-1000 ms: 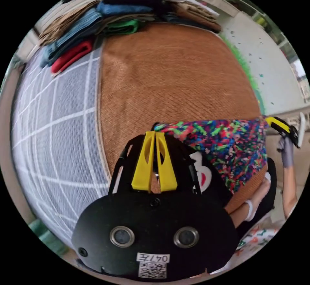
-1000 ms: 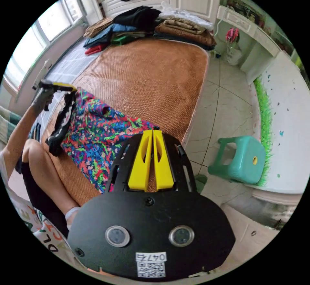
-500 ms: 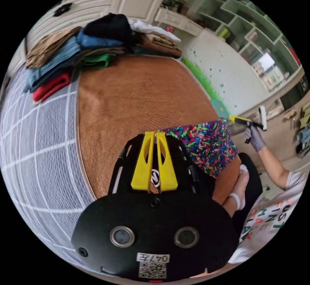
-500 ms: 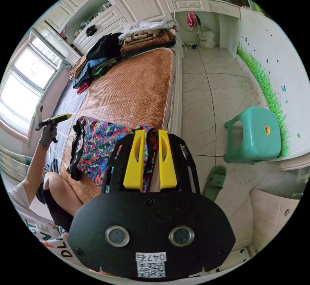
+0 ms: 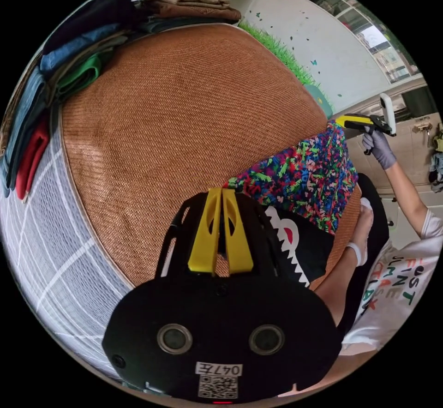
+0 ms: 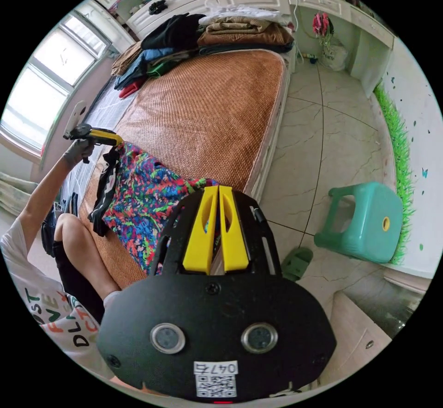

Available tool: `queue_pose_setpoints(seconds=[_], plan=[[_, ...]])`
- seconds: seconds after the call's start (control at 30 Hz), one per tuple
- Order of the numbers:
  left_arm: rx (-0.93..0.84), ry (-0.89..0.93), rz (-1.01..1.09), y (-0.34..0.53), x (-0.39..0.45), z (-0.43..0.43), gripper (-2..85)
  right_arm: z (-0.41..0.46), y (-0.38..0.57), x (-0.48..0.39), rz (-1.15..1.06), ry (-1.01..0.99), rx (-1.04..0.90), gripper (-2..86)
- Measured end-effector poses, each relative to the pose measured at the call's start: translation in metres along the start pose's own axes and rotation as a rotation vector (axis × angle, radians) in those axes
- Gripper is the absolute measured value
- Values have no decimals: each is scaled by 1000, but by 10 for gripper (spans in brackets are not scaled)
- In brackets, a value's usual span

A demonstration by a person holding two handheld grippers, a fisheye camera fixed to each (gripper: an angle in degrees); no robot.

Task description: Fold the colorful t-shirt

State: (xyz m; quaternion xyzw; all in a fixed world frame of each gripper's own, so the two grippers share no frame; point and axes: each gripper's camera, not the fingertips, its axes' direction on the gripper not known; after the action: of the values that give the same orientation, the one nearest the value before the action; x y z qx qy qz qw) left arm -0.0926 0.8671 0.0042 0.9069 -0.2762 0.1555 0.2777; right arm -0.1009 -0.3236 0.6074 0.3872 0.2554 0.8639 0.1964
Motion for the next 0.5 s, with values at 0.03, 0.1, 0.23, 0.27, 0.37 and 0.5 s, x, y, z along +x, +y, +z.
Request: queue_pose_setpoints(seconds=[0.03, 0.1, 0.23, 0.27, 0.37, 0.5], plan=[[7, -43, -10, 0, 6, 0, -7, -3, 4, 3, 8, 6, 10, -11], [1, -118, -37, -1, 15, 3, -8, -7, 10, 10, 35, 6, 25, -12], [1, -215, -58, -7, 40, 21, -8, -7, 27, 42, 217, -7, 56, -9], [7, -213, -88, -10, 42, 23, -7, 2, 31, 48, 252, -29, 42, -4], [30, -171, -161, -14, 42, 21, 2, 0, 39, 53, 247, -102, 86, 44], [213, -111, -277, 10, 41, -16, 54, -43, 76, 64, 296, -199, 214, 60]])
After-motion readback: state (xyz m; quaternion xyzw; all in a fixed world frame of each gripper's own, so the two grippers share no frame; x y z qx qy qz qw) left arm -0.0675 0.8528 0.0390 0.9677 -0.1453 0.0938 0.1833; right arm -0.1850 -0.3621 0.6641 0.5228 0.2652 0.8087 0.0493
